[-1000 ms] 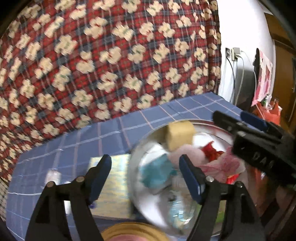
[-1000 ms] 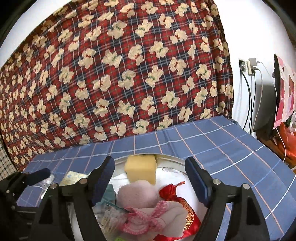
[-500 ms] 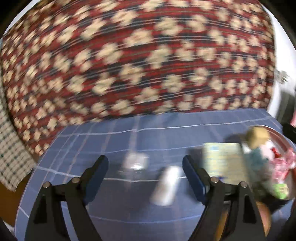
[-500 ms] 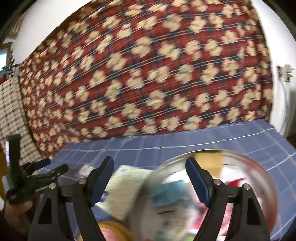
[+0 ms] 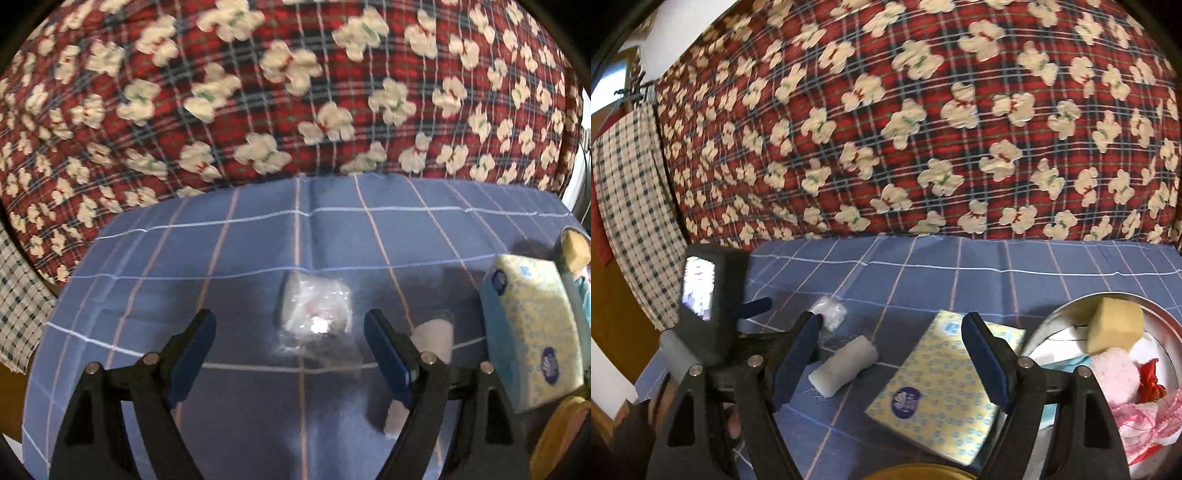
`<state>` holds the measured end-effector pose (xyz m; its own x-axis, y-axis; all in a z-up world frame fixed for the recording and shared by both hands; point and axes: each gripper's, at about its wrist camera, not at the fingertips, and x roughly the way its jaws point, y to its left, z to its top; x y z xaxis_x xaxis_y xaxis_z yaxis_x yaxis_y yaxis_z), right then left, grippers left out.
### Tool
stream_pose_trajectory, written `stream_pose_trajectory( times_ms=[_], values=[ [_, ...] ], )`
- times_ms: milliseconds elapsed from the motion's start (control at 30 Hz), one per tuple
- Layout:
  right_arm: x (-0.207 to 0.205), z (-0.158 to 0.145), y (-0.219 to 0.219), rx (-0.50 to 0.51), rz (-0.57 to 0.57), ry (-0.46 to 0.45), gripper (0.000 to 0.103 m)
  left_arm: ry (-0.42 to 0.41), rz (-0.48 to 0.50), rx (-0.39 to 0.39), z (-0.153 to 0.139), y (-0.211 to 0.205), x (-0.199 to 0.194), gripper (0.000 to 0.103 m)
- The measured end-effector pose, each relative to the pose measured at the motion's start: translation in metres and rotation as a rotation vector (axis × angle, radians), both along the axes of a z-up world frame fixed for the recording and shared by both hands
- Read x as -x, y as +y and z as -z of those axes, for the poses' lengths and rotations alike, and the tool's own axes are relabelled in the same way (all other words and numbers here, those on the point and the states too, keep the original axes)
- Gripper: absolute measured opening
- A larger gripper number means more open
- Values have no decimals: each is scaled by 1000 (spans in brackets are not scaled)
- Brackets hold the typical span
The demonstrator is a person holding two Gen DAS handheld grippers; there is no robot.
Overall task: Organize soft objects
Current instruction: 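Grasp the clear plastic bag of cotton pads with the left gripper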
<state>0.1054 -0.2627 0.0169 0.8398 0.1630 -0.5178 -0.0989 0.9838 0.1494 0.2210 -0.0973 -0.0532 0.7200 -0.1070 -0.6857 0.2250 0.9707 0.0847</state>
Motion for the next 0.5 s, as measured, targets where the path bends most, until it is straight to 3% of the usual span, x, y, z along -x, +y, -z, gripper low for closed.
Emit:
stream_pose_trajectory(
  times_ms=[167,233,267,300,400,500],
  values=[
    [-7,5,12,15,-14,28,81,53,17,39,8,1,-18,82],
    [-11,7,18,20,-21,44,81,67,24,56,11,3,-24,66],
    [-13,8,22,21,-26,51,81,80,31,67,14,4,-26,43],
    [-16,9,26,26,-28,60,81,102,39,83,17,6,-28,37],
    [-23,11,40,31,-38,78,81,109,49,130,18,15,-27,28],
    [-32,14,59,57,-29,102,81,100,20,149,16,30,-21,26]
  ],
)
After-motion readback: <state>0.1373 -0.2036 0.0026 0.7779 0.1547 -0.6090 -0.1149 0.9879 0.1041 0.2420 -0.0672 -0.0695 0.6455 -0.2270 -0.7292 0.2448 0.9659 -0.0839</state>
